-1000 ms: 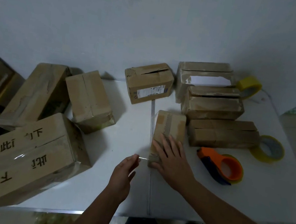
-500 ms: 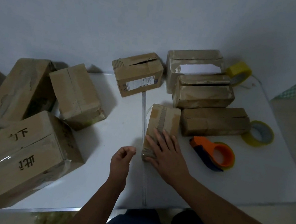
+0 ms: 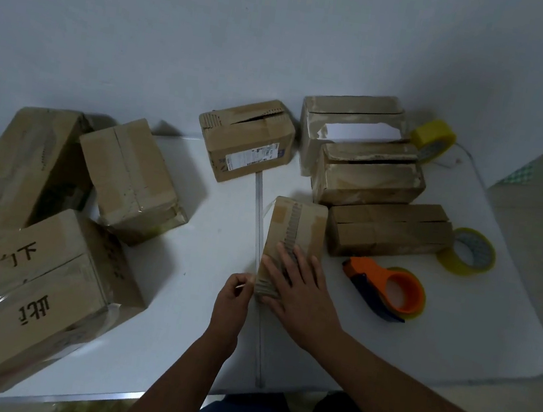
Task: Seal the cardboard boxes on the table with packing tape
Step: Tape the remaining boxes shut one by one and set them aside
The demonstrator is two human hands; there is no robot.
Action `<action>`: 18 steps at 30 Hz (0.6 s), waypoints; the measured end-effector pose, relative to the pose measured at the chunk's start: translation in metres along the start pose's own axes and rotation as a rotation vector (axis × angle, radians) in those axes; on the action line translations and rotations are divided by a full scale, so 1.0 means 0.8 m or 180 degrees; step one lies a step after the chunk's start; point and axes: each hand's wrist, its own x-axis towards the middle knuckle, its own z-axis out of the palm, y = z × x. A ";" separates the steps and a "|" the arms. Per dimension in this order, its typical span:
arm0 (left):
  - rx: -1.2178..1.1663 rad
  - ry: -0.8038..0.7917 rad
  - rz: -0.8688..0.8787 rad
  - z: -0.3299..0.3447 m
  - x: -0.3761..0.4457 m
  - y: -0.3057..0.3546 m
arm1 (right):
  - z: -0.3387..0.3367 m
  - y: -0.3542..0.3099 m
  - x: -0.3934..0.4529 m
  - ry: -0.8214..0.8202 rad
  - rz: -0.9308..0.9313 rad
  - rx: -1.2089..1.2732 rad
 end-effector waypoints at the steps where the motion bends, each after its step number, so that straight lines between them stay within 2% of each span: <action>1: 0.0015 -0.0033 -0.0038 0.000 0.000 -0.003 | 0.000 -0.001 0.000 -0.0001 -0.0001 -0.0014; 7: 0.0059 -0.0073 -0.0086 0.007 0.011 -0.006 | -0.003 -0.002 0.000 0.0013 0.0013 -0.0033; 9: 0.0307 -0.0057 -0.0036 0.007 0.019 0.005 | -0.002 -0.001 0.000 -0.0008 0.0013 -0.0042; 14: 0.1010 0.0475 -0.0049 -0.028 0.006 0.017 | -0.001 0.003 -0.001 -0.0058 0.0006 -0.0009; 16: 0.1082 0.0352 0.0093 -0.037 -0.011 0.026 | -0.002 0.001 0.000 -0.0044 0.0010 -0.0008; 18: 0.1322 -0.0018 0.0349 -0.031 -0.028 0.039 | -0.004 0.000 0.000 -0.0016 -0.0004 0.0001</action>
